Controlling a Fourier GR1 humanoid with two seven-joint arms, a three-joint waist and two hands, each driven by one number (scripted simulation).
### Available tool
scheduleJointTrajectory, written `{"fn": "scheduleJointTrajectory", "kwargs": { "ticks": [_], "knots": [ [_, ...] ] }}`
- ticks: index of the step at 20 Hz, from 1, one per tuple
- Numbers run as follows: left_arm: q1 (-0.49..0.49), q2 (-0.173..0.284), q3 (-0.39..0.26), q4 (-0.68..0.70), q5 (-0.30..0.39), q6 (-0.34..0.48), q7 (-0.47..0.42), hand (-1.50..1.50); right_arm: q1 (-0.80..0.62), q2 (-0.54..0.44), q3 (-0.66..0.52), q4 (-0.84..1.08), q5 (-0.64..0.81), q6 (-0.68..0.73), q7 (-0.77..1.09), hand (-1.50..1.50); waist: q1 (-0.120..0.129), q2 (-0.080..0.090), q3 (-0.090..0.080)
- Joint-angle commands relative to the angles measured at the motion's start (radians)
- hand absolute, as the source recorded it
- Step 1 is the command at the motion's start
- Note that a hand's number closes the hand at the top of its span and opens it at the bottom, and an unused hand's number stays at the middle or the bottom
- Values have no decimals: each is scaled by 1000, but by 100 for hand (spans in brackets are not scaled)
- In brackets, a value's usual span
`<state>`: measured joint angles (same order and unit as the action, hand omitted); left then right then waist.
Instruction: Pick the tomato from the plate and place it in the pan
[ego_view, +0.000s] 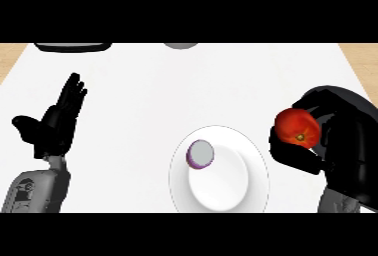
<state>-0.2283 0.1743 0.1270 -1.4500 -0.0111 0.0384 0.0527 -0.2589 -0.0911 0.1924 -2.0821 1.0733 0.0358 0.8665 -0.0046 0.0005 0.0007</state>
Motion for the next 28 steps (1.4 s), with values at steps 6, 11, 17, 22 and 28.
{"fn": "scheduleJointTrajectory", "kwargs": {
  "ticks": [6,11,17,22,28],
  "knots": [
    [-41,8,12,57,-2,-6,-16,0,-6,-210,-422,354,-244,-158,-352,150,6,7,1],
    [-71,-9,-9,12,-17,25,54,0,5,-333,-504,592,-213,-227,-530,150,9,7,1],
    [-59,-13,-14,-20,3,5,76,0,-159,-413,-614,1072,-279,-385,-778,150,29,10,2],
    [9,0,-10,-10,1,-25,-4,0,-233,-418,-660,1388,-308,-522,-976,150,34,10,2],
    [-28,0,-11,-56,5,-10,56,0,-294,-427,-745,1559,-481,-250,-1010,-150,51,15,5]
  ]
}}
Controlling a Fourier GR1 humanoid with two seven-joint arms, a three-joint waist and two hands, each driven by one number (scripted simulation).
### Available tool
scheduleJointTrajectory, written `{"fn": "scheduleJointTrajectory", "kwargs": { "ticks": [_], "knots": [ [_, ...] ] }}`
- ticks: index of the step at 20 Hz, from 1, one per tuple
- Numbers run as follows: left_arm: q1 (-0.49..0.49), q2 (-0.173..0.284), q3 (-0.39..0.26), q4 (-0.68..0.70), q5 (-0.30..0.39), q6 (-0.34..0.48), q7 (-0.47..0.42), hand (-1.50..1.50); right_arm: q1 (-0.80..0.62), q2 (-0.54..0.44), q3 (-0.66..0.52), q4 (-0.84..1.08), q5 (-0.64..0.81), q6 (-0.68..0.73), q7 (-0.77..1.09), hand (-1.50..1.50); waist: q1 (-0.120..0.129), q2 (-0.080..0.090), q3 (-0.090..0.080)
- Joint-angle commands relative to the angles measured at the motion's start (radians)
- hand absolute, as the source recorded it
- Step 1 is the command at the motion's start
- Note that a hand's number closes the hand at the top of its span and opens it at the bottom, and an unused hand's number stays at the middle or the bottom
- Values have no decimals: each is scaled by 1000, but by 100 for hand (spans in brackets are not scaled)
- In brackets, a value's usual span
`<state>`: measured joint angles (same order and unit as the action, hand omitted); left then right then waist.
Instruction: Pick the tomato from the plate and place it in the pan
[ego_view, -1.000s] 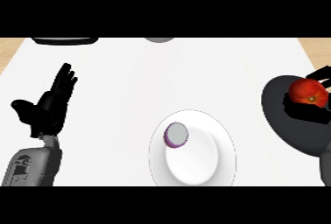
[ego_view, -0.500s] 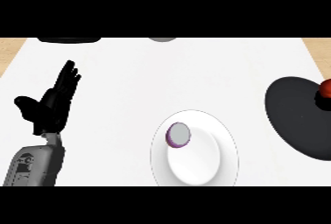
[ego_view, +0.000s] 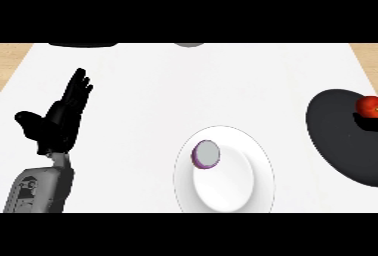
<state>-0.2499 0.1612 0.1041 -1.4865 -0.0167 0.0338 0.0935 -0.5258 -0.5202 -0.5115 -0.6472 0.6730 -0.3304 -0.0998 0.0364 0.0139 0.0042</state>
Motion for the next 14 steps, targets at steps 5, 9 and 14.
{"fn": "scheduleJointTrajectory", "kwargs": {
  "ticks": [5,9,14],
  "knots": [
    [12,-23,-24,-44,-25,27,8,0,-60,-6,-63,279,-111,130,-219,-150,-5,-3,-1],
    [48,-3,-6,-9,8,-27,-35,0,-133,-26,-107,314,-148,66,-277,-150,2,-1,0],
    [-10,15,27,30,-3,4,-13,0,-45,-30,-242,262,-312,101,-467,-150,-33,-7,-2]
  ]
}}
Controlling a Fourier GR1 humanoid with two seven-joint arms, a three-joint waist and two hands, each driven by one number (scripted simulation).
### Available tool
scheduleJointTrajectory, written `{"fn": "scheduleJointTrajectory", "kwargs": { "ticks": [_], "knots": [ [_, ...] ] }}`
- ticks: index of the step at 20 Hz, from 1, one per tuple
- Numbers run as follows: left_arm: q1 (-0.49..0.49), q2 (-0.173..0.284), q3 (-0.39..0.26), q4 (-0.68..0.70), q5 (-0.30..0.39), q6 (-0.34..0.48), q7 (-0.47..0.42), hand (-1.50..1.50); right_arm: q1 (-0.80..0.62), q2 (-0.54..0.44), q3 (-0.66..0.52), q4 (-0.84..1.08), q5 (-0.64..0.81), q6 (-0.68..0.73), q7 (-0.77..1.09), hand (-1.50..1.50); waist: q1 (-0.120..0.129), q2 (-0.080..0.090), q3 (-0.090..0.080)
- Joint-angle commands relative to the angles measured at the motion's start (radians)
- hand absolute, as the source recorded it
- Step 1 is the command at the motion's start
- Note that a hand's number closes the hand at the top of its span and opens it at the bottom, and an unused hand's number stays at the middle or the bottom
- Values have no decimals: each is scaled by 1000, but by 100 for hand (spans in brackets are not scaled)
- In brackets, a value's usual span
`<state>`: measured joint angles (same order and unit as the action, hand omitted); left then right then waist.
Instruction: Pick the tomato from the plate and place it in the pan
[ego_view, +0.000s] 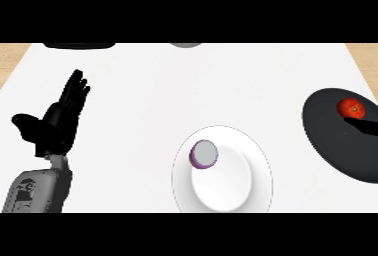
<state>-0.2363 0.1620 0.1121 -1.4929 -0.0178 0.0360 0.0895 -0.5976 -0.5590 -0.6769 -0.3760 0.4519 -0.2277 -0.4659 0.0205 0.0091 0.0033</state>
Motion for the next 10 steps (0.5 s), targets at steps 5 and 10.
{"fn": "scheduleJointTrajectory", "kwargs": {
  "ticks": [5,10],
  "knots": [
    [59,41,43,-25,13,-12,0,0,154,19,-112,-105,-212,259,-121,-150,-43,-21,-5],
    [24,14,36,21,-5,23,7,0,318,2,-124,-267,-298,487,-145,-150,-74,-26,-8]
  ]
}}
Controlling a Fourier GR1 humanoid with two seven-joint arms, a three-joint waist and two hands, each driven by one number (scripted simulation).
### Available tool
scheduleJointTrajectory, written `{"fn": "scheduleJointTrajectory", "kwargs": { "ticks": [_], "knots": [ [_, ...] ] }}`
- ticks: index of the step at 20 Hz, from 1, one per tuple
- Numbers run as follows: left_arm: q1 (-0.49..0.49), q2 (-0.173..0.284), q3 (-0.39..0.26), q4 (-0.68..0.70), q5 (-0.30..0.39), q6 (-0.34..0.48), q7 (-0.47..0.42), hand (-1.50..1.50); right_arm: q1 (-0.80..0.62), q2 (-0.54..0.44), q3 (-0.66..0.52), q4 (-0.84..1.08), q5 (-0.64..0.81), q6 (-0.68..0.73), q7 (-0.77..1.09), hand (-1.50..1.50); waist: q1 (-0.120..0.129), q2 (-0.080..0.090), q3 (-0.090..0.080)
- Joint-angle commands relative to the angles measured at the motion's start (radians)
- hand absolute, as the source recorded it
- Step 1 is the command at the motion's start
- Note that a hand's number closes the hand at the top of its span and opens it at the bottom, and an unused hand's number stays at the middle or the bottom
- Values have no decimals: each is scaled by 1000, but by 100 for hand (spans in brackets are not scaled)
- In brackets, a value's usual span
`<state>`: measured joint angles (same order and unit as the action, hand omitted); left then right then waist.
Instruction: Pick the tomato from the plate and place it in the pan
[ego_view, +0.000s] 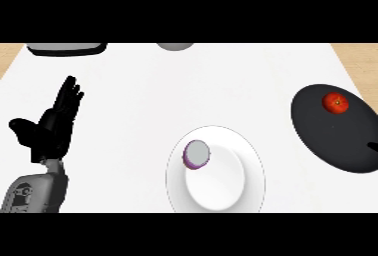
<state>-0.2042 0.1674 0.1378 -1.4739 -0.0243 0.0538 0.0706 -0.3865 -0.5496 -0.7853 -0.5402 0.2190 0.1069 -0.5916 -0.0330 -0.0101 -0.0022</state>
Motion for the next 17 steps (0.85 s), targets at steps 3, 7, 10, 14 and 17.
{"fn": "scheduleJointTrajectory", "kwargs": {
  "ticks": [3,7,10,14,17],
  "knots": [
    [48,13,7,-68,27,-25,37,0,212,31,-23,-253,-116,220,18,-150,-10,-9,-3],
    [12,22,30,3,17,-11,-2,0,393,87,-60,-452,-187,296,30,-150,-34,-4,-5],
    [50,37,35,-21,26,-35,-12,0,511,176,-79,-655,-236,313,101,-150,-19,-1,-5],
    [2,7,3,-15,-9,5,9,0,700,289,-90,-918,-290,380,162,-150,-5,5,-1],
    [-12,10,-1,-30,3,-10,22,0,768,362,-105,-1114,-305,342,274,-150,15,9,0]
  ]
}}
